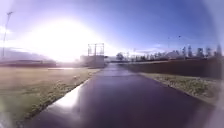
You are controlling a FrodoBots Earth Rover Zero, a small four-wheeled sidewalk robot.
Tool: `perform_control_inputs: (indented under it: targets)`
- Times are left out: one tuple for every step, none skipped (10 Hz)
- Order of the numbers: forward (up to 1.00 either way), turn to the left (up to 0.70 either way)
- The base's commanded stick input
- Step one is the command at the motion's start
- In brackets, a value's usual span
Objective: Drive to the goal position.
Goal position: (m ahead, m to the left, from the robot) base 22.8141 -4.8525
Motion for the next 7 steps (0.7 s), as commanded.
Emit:
perform_control_inputs:
  targets:
    - [1.00, 0.00]
    - [1.00, 0.00]
    - [1.00, 0.00]
    - [1.00, 0.00]
    - [1.00, 0.00]
    - [1.00, 0.00]
    - [1.00, 0.00]
